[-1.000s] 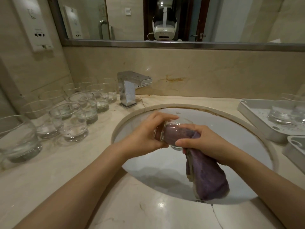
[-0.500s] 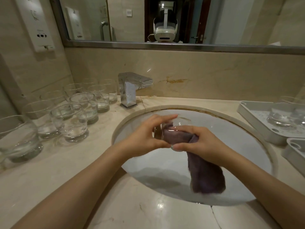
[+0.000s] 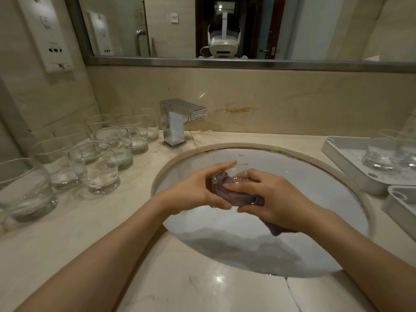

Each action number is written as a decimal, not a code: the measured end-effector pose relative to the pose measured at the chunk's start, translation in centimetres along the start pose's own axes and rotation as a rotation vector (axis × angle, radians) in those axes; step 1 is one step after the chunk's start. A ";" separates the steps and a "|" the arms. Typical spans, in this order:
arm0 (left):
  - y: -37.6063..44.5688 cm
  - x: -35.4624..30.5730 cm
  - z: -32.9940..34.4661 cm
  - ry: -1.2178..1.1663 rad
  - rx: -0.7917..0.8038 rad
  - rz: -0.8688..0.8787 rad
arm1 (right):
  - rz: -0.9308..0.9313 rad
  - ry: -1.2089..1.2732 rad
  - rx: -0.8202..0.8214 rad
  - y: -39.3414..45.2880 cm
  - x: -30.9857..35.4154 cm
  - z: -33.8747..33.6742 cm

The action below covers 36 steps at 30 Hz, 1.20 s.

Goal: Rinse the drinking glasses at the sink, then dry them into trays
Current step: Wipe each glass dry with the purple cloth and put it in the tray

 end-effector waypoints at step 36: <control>15.4 -8.5 9.1 -0.169 -0.216 0.094 | 0.728 0.366 -0.350 -8.9 -13.5 -21.1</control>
Point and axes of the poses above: each hand's wrist, its own y-axis towards the middle knuckle, its own z-axis out of the palm, x = y × z, the point moved 8 cm from there along y, towards the middle knuckle, and after that the axes turned 13 degrees about z, right-handed, at the moved point
